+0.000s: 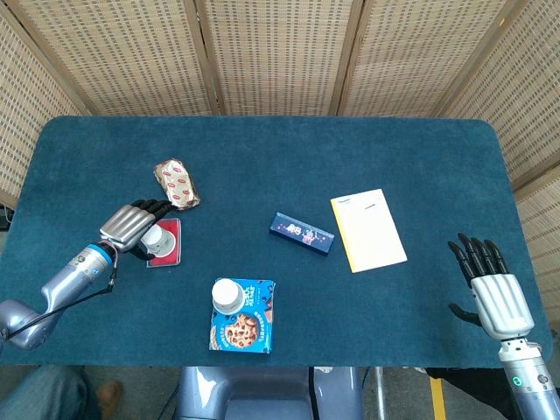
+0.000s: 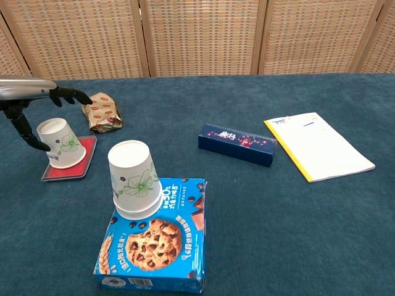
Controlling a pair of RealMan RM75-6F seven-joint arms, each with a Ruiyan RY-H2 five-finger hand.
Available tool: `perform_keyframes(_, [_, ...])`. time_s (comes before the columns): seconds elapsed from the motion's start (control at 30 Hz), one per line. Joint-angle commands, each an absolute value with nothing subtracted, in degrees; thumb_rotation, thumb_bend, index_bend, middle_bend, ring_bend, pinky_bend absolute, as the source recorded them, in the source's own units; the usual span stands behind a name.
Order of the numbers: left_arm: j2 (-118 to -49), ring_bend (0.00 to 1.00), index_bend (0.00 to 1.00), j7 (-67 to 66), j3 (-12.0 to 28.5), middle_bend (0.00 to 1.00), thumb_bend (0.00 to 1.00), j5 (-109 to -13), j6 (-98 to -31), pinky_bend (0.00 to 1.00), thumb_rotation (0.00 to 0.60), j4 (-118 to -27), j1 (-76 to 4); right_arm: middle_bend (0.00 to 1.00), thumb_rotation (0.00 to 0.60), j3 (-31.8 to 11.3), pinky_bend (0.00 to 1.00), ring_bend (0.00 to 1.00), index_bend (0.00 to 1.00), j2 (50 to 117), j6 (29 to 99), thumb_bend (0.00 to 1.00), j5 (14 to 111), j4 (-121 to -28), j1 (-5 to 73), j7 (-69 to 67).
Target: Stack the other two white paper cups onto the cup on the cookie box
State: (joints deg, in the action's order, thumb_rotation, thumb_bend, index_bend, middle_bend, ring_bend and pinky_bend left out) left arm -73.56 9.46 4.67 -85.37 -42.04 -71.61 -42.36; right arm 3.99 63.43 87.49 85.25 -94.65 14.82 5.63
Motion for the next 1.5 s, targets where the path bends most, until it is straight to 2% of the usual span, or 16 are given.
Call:
perform_keyframes(0.03, [-74.5,0.23,0.18,9.4,4.5,0.24,0.05,-84.9,-42.4,0.26,0.600,-70.8,-42.6,0.00,0.600,3.6,0.00,0.00,0.00,63.4,87.3,0.00,85.5,-94.7,14.5,5.7])
perform_keyframes(0.17, [-75.3,0.40,0.37,8.5,4.6,0.44,0.22,-83.5,-42.1,0.34,0.600,-69.8,-43.0,0.00,0.600,2.7,0.00,0.00,0.00,63.5,87.3,0.00,85.9,-94.8,13.9,5.5])
perform_keyframes(0.23, [-74.8,0.43,0.42,8.1,4.6,0.48,0.23,-82.9,-41.7,0.35,0.600,-70.2,-43.1,0.00,0.600,2.4,0.00,0.00,0.00,63.4,87.1,0.00,86.0,-94.8,13.7,5.5])
perform_keyframes(0.5, [-71.1,0.44,0.45,6.1,4.8,0.49,0.23,-81.2,-42.2,0.35,0.600,-73.5,-42.9,0.00,0.600,1.4,0.00,0.00,0.00,63.3,86.4,0.00,86.4,-95.0,13.1,5.1])
perform_keyframes(0.8, [-60.7,0.44,0.44,7.3,7.7,0.49,0.23,-83.5,-48.6,0.35,0.600,-88.9,-42.6,0.00,0.600,0.4,0.00,0.00,0.00,62.6,86.5,0.00,87.2,-95.6,12.1,4.4])
perform_keyframes(0.83, [-58.5,0.44,0.43,7.9,8.9,0.49,0.23,-85.0,-50.2,0.35,0.600,-93.0,-43.0,0.00,0.600,0.2,0.00,0.00,0.00,62.5,86.6,0.00,87.3,-95.7,12.0,4.4])
perform_keyframes(0.97, [-54.0,0.44,0.43,7.5,10.4,0.49,0.23,-86.7,-50.7,0.35,0.600,-100.2,-44.3,0.00,0.600,-0.2,0.00,0.00,0.00,62.4,86.6,0.00,87.6,-95.7,11.6,4.3])
perform_keyframes(1.27, [-47.5,0.44,0.43,5.4,12.4,0.49,0.23,-86.8,-43.2,0.35,0.600,-113.0,-49.8,0.00,0.600,-1.0,0.00,0.00,0.00,62.5,85.9,0.00,87.8,-95.5,11.2,4.3])
perform_keyframes(1.5, [-46.1,0.44,0.43,-4.0,12.2,0.49,0.23,-80.2,-36.3,0.35,0.600,-118.1,-53.4,0.00,0.600,-1.6,0.00,0.00,0.00,62.3,86.0,0.00,88.0,-95.5,10.7,3.9])
